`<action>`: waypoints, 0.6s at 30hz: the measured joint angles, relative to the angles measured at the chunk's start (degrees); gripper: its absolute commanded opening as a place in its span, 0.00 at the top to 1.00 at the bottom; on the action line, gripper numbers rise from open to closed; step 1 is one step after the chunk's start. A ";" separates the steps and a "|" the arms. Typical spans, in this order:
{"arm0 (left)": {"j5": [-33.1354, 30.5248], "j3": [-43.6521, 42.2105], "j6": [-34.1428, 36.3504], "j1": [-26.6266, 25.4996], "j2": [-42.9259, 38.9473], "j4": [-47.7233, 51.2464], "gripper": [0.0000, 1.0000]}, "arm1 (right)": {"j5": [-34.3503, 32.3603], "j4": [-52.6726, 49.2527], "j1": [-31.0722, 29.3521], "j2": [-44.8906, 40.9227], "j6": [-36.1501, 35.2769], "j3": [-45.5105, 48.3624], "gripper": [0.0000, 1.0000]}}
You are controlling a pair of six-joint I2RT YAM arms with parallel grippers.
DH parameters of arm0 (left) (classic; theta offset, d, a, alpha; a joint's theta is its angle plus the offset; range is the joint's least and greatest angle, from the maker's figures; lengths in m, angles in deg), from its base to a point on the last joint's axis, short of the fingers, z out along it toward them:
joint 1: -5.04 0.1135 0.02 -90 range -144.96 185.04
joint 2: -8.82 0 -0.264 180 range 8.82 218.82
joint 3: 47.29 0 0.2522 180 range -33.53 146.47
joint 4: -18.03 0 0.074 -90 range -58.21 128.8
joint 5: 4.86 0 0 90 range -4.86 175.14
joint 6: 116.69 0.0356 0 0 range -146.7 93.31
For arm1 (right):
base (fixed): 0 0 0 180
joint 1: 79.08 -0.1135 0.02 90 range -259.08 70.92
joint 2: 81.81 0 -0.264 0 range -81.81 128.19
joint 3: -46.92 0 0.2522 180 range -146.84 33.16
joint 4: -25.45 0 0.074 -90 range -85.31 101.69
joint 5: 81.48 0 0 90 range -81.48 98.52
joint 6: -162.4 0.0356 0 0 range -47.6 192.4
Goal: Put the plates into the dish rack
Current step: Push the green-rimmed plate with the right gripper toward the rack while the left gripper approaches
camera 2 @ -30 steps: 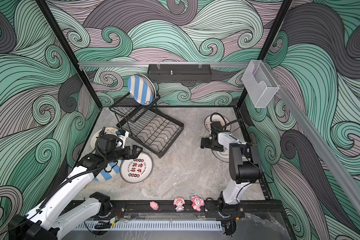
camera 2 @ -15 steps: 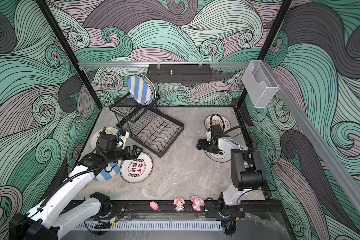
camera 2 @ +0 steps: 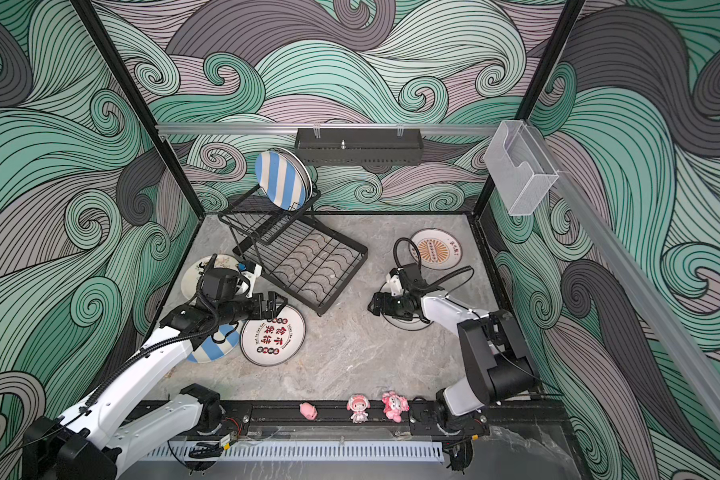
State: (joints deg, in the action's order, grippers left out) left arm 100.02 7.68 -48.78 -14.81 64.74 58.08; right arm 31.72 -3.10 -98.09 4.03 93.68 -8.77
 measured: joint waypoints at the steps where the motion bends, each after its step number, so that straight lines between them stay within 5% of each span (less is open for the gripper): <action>1: 0.00 0.00 -0.02 -0.31 0.09 -0.04 0.01 | 0.07 -0.52 -0.22 -0.81 0.13 0.22 0.13; 9: -0.13 0.00 -0.44 -5.05 0.90 -0.68 0.01 | 1.11 -3.56 -0.57 -7.63 0.15 0.61 0.10; 14: -0.61 0.00 -0.72 -7.30 1.51 -0.90 0.01 | -5.05 -11.23 0.72 -9.79 -1.62 -1.88 0.05; 18: -1.14 0.00 -0.85 -9.49 1.51 -1.77 0.01 | -10.32 -13.79 7.39 -9.79 -2.78 -6.69 0.01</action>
State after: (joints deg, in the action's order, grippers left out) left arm 98.88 7.68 -49.63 -24.30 66.25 56.31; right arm 21.41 -16.89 -90.70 -5.76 90.90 -15.46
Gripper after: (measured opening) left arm 0.987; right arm 0.972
